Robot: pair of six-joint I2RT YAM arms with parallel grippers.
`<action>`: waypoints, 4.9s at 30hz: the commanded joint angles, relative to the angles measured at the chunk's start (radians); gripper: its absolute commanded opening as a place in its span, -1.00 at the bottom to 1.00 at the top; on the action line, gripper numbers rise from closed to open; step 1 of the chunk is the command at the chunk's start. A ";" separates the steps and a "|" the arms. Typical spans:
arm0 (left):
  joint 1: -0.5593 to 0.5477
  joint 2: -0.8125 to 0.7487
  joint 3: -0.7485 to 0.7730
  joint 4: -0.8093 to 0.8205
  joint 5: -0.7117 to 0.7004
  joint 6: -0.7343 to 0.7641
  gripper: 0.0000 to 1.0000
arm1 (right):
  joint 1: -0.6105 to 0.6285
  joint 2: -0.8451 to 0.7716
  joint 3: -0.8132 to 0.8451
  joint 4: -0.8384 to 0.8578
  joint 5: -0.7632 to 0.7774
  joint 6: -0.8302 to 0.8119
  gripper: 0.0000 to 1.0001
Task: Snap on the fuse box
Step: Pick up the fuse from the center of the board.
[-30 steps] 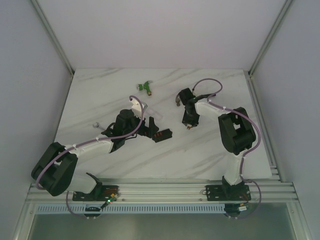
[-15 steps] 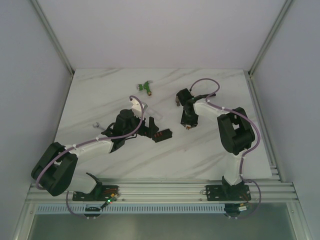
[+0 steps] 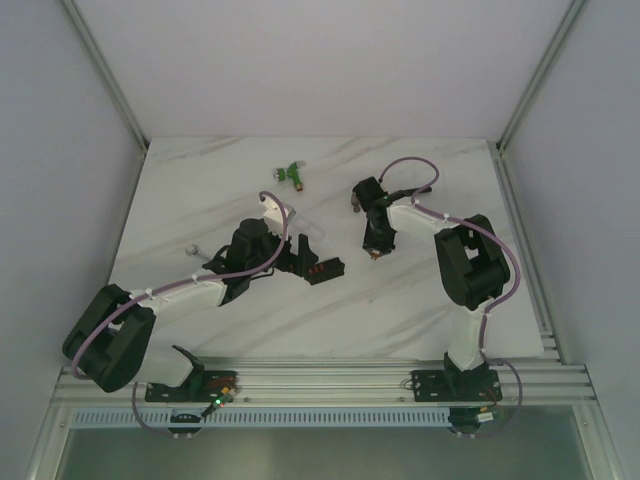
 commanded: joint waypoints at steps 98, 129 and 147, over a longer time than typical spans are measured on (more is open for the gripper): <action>-0.130 0.224 0.052 0.488 -0.007 -0.233 -1.00 | 0.105 -0.532 -0.308 0.487 -0.301 0.053 -0.30; -0.013 -0.164 0.013 0.342 0.519 -0.007 -0.93 | 0.046 -0.892 -0.485 0.812 -0.881 -0.731 0.97; -0.029 -0.175 -0.015 0.459 0.591 -0.073 -0.92 | 0.004 -0.829 -0.462 0.870 -1.187 -0.672 -0.23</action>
